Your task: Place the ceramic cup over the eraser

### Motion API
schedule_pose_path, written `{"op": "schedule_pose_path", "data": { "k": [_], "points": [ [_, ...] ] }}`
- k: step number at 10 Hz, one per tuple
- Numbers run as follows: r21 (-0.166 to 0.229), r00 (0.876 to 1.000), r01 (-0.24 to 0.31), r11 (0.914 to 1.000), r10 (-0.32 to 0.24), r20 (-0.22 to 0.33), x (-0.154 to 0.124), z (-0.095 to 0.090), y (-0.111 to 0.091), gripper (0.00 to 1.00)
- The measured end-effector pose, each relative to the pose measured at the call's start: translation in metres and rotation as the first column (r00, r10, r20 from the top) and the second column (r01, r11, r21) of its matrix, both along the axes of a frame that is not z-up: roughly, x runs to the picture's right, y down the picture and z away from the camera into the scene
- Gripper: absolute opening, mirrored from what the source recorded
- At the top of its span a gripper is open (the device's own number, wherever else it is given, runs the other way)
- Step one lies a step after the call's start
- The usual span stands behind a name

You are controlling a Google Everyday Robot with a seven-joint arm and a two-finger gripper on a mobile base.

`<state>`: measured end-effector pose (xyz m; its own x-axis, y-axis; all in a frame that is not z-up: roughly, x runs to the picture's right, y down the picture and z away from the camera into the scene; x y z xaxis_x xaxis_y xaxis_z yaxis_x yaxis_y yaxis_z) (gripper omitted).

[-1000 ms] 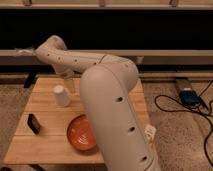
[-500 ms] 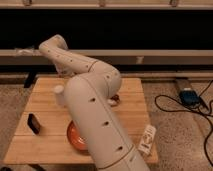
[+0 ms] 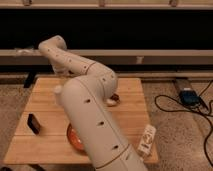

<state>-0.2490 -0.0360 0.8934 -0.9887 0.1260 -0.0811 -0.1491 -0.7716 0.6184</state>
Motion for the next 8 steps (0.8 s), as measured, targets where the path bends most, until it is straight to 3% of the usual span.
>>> {"op": "schedule_pose_path", "data": {
  "k": [2, 4, 8],
  "points": [
    [0.021, 1.0, 0.012, 0.9997, -0.012, 0.027, -0.013, -0.002, 0.004, 0.8],
    [0.013, 0.999, 0.011, 0.9999, -0.012, 0.05, -0.027, -0.004, 0.011, 0.8],
    [-0.046, 0.999, 0.014, 0.9988, -0.012, 0.052, -0.027, -0.003, 0.024, 0.8]
  ]
}}
